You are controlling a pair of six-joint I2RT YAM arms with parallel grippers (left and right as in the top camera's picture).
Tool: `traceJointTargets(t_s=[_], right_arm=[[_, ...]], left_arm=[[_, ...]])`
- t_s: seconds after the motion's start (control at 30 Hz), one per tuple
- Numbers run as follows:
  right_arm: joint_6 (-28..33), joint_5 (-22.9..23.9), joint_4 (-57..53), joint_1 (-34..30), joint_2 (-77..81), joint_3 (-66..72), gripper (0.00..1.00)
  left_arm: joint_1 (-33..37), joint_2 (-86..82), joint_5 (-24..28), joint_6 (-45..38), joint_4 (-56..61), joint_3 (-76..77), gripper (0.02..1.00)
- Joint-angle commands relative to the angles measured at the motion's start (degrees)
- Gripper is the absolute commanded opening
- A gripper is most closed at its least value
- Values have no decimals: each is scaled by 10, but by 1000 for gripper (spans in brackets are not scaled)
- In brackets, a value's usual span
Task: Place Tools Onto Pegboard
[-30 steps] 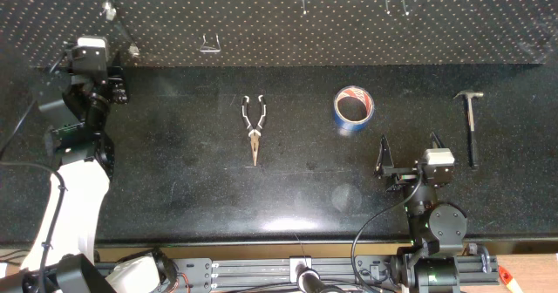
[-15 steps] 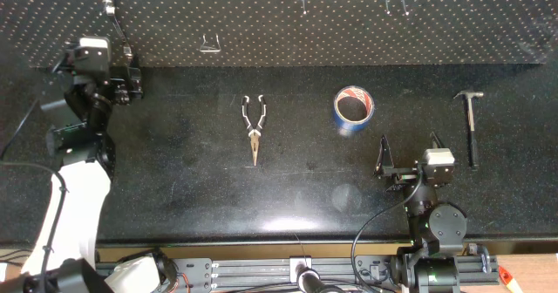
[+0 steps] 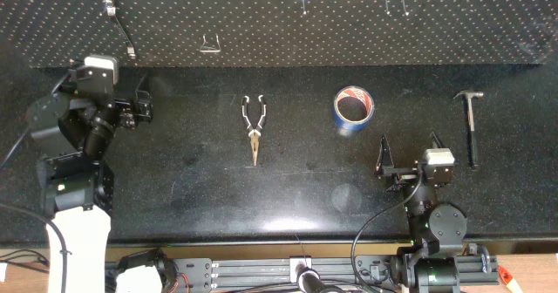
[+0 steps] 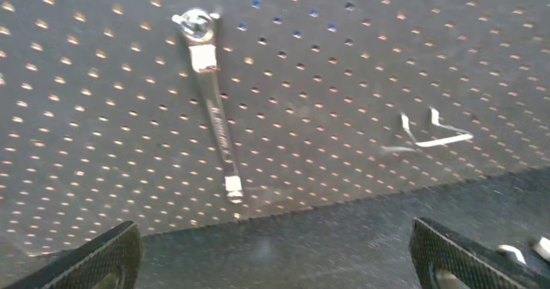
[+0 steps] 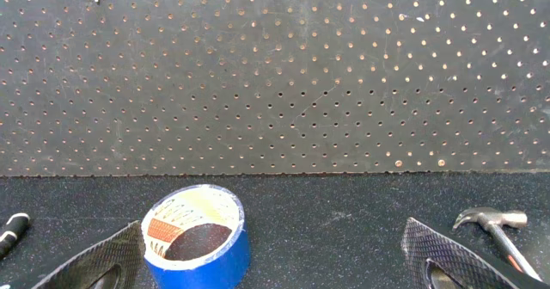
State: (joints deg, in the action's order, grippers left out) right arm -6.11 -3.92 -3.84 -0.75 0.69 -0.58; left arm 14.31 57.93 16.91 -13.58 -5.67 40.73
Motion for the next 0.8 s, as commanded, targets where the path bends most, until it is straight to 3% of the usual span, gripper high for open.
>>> traceJointTargets(t_s=[0.03,0.27,0.4,0.53,0.63,0.8], right_arm=[[6,5,0,-3,-6,3,976],[6,5,0,-3,-6,3,976],[6,5,0,-3,-6,3,976],[6,5,0,-3,-6,3,976],[6,5,0,-3,-6,3,976],[6,5,0,-3,-6,3,976]], left_arm=[[-2,-13,63,-1,-10,3,996],[-5,-16,57,73,-11,3,996],[-83,-16,-57,125,-10,3,996],[-213,-16,-220,245,-14,3,998],[-271,-16,-266,307,-29,3,996],[-374,-4,-271,362,-45,3,993]])
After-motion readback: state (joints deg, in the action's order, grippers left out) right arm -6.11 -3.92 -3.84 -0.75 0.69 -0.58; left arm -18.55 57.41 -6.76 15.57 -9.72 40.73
